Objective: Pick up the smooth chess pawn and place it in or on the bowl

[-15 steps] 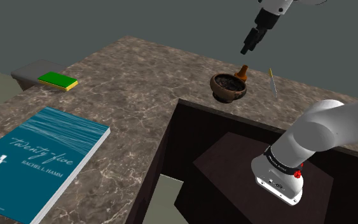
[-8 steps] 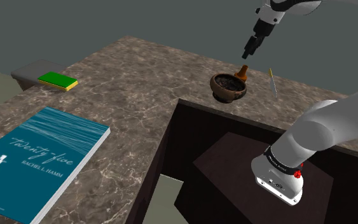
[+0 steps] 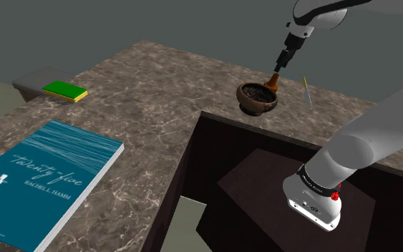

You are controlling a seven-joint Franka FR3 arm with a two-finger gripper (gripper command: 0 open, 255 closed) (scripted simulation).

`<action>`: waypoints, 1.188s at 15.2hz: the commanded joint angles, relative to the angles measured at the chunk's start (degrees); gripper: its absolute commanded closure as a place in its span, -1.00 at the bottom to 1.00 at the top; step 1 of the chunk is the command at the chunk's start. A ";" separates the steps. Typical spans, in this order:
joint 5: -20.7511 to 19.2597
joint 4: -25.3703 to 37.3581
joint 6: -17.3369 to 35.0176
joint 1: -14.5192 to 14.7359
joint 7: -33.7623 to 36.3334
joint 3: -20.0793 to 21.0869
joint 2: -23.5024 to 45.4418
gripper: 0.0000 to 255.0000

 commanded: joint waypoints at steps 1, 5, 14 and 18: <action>1.22 2.62 1.01 -0.33 -2.96 -1.84 4.35 -1.00; 4.58 7.69 2.60 -1.58 -8.61 -4.49 12.69 -1.00; 6.44 4.56 8.21 -1.90 -9.95 -4.50 15.61 -1.00; 6.44 4.56 8.21 -1.90 -9.96 -4.50 15.62 -1.00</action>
